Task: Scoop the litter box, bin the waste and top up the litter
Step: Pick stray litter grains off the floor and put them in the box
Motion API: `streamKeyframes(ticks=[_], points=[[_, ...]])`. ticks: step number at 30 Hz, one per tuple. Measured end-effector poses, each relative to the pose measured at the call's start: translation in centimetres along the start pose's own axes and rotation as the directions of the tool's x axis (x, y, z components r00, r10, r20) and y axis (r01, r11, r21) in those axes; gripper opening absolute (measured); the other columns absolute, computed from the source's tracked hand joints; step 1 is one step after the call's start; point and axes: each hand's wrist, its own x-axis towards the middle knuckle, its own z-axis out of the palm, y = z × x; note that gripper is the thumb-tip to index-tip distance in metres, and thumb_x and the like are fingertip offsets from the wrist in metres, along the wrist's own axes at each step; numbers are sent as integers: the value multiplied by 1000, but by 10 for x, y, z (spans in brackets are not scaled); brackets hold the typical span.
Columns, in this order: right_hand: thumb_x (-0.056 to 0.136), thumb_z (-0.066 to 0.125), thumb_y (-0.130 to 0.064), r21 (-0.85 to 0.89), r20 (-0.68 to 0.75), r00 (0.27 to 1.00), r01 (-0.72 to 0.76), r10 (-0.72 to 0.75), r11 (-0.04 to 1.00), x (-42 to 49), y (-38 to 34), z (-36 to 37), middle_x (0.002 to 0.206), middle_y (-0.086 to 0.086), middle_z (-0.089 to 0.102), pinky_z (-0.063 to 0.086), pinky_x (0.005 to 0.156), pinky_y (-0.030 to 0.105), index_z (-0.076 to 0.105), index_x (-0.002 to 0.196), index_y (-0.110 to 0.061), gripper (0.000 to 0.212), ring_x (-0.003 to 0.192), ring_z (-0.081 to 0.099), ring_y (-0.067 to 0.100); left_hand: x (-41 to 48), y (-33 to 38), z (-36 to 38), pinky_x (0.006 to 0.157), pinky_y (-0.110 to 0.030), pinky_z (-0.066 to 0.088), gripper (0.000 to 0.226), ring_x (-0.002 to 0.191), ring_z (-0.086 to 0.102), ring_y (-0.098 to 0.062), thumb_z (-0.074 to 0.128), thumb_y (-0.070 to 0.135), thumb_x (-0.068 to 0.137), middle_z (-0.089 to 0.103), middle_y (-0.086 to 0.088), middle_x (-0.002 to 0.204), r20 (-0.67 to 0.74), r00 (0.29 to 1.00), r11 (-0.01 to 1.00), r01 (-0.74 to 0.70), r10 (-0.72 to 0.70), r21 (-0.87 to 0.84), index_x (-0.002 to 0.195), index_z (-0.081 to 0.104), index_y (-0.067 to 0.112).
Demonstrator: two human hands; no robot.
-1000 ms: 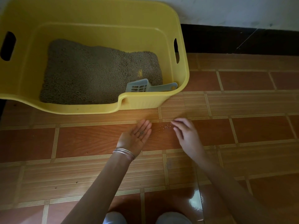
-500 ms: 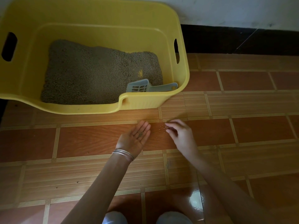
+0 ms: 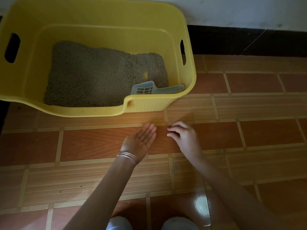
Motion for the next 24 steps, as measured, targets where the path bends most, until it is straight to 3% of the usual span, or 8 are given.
streamKeyframes(ticks=[6, 14, 21, 24], points=[[70, 77, -16, -78, -19, 998, 58, -59, 995, 3, 2, 1, 80, -2, 67, 55, 60, 29, 73, 79, -13, 10, 69, 64, 15, -1, 0, 1, 96, -37, 43, 34, 101, 61, -28, 33, 14, 100, 67, -17, 104, -5, 1000, 1000, 4, -4, 9, 104, 62, -4], [73, 76, -12, -201, -55, 996, 56, -68, 978, -1, -3, 8, 74, 2, 61, 51, 51, 27, 66, 76, -12, 11, 64, 60, 19, -1, -1, 1, 95, -37, 44, 35, 102, 61, -28, 32, 14, 100, 67, -17, 107, 3, 1000, 1000, -6, 6, 20, 107, 61, -4], [69, 77, 0, -293, -42, 994, 80, -96, 953, 0, -10, 11, 72, 3, 59, 48, 52, 26, 60, 74, -10, 21, 64, 57, 21, -2, -4, 2, 95, -37, 44, 35, 101, 61, -28, 33, 14, 100, 69, -18, 99, -1, 1000, 1000, -7, 7, 27, 102, 62, -5], [67, 76, 5, -231, -47, 998, 22, -34, 973, 1, -12, 10, 71, 4, 59, 46, 55, 25, 59, 73, -9, 23, 64, 58, 21, -2, -7, 3, 94, -37, 44, 37, 101, 61, -29, 31, 15, 101, 70, -19, 97, -10, 1000, 1000, 10, -10, 8, 101, 62, -6]])
